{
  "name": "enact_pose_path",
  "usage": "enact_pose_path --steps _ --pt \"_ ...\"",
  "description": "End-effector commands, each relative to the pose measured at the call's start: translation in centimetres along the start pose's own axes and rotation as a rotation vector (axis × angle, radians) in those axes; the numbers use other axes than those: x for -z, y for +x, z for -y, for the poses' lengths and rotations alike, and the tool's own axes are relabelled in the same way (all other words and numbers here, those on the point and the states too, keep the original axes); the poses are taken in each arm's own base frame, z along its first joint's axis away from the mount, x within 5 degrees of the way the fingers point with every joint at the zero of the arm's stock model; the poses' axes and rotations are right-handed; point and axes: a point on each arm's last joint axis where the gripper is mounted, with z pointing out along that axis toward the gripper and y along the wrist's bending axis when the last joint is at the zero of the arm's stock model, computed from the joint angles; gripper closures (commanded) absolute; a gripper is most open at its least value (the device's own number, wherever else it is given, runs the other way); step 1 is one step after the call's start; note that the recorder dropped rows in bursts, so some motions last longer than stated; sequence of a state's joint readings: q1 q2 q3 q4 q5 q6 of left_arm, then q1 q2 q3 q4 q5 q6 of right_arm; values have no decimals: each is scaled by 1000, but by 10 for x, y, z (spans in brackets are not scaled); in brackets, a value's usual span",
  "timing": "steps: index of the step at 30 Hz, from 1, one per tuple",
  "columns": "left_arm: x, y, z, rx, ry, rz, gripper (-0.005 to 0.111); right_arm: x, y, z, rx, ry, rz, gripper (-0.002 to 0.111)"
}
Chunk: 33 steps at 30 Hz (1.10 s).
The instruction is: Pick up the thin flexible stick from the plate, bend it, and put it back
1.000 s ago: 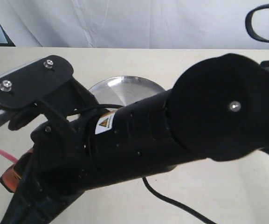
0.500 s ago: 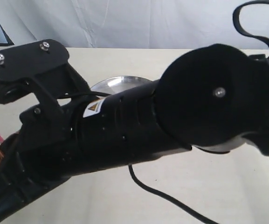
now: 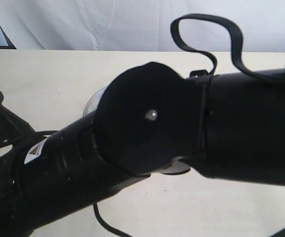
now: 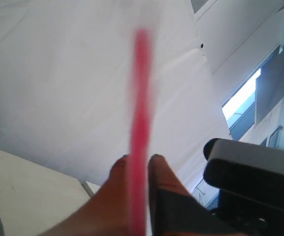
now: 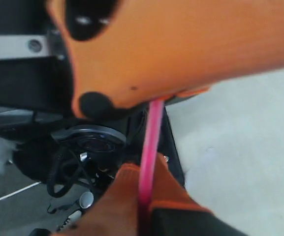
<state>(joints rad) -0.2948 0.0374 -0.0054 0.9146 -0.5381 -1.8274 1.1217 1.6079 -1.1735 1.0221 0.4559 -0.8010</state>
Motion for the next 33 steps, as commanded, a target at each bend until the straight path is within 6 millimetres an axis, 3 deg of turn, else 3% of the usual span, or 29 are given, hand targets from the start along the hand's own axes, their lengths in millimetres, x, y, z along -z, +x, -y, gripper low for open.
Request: enact_pose_path --steps 1,6,10,20,24,29,33 --pt "1 4 -7 -88 -63 -38 106 9 -9 -10 46 -31 19 109" --pt "1 5 -11 -131 -105 -49 106 32 -18 -20 89 -35 71 109" --pt "1 5 -11 -134 -105 -51 106 36 -21 -21 106 -22 89 109" --pt "1 1 -2 -11 -13 -8 106 4 -21 11 74 164 165 109" --pt "1 2 -1 -9 4 -11 105 -4 -24 13 73 163 160 109" --pt "1 2 -1 -9 1 -10 91 -4 -25 12 74 158 158 109" --pt "1 1 -2 -9 -13 -7 69 -4 -25 12 74 159 160 109"
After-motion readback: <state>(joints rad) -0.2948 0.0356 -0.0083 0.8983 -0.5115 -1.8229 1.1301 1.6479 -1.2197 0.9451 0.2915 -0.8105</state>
